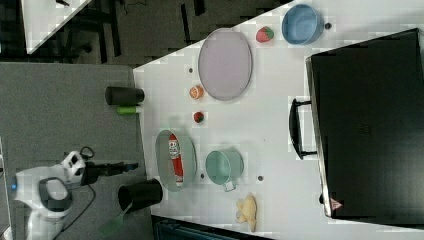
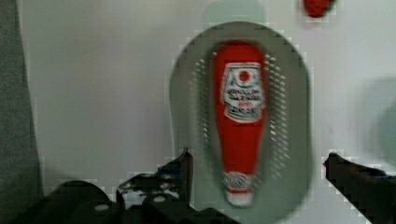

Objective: Pick ketchup from strainer and place it on the table

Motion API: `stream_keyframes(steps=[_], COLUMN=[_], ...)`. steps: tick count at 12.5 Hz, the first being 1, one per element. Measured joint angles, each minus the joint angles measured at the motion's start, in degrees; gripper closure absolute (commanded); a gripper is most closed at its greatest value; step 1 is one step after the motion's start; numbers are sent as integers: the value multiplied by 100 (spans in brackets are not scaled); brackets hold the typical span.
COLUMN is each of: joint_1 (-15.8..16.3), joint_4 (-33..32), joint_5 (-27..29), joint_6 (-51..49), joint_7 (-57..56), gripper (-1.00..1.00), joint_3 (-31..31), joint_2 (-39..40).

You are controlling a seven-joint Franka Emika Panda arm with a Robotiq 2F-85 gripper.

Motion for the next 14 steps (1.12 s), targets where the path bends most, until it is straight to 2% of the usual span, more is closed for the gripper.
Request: stream_keyframes(steps=[3, 6, 8, 11, 14], joint_1=[-12, -52, -93, -83, -6], joint_4=[-560, -884, -895, -795, -537], joint_5=[-636, -1099, -1447, -2351, -2555], joint_6=[1284, 1858, 2045, 2230, 2336], joint_7=[45, 570, 808, 1122, 1200], gripper=[-100, -100, -100, -100, -100], joint_3=[-31, -171, -210, -280, -439], joint_2=[613, 1264, 1727, 2285, 2655])
